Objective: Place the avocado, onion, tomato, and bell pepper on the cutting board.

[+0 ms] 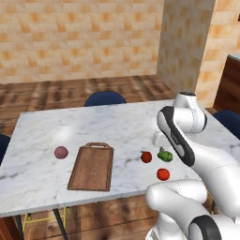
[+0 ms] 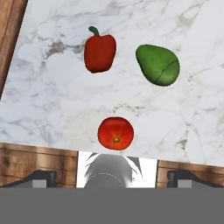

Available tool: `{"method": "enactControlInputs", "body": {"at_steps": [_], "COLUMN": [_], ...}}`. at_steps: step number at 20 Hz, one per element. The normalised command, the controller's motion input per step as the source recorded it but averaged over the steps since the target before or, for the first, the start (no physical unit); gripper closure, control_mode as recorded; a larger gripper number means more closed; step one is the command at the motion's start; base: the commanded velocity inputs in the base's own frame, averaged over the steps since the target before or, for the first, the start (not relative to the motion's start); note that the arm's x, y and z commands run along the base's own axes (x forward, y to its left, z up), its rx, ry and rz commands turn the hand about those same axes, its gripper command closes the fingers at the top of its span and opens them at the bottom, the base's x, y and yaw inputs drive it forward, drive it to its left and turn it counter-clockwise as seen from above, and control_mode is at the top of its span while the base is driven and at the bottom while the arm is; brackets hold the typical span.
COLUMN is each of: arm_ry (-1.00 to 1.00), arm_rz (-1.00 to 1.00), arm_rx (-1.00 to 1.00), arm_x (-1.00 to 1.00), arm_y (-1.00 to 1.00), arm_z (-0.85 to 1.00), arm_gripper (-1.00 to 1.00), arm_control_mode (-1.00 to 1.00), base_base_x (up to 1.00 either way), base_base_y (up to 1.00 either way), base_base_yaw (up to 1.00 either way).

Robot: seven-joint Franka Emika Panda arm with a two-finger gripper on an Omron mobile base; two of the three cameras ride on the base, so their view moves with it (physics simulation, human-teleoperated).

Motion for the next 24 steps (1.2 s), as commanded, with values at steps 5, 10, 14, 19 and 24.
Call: {"method": "enactControlInputs", "body": {"at_steps": [5,10,14,19,24], "arm_ry": [-0.08,-0.01,0.14,0.15,0.02], "arm_rz": [0.0,0.0,0.0,0.0,0.0], "arm_rx": [0.0,0.0,0.01,0.02,0.0], "arm_x": [0.0,0.0,0.03,0.05,0.0], "arm_y": [0.0,0.0,0.0,0.0,0.0], "arm_z": [-0.26,-0.26,-0.15,-0.14,-0.24], "arm_gripper": [-1.0,-1.0,-1.0,-1.0,-1.0], "arm_control_mode": [-1.0,-1.0,-1.0,-1.0,-1.0], "base_base_x": [0.0,0.0,0.0,0.0,0.0], "base_base_y": [0.0,0.0,0.0,0.0,0.0], "base_base_yaw": [0.0,0.0,0.0,0.0,0.0]}}
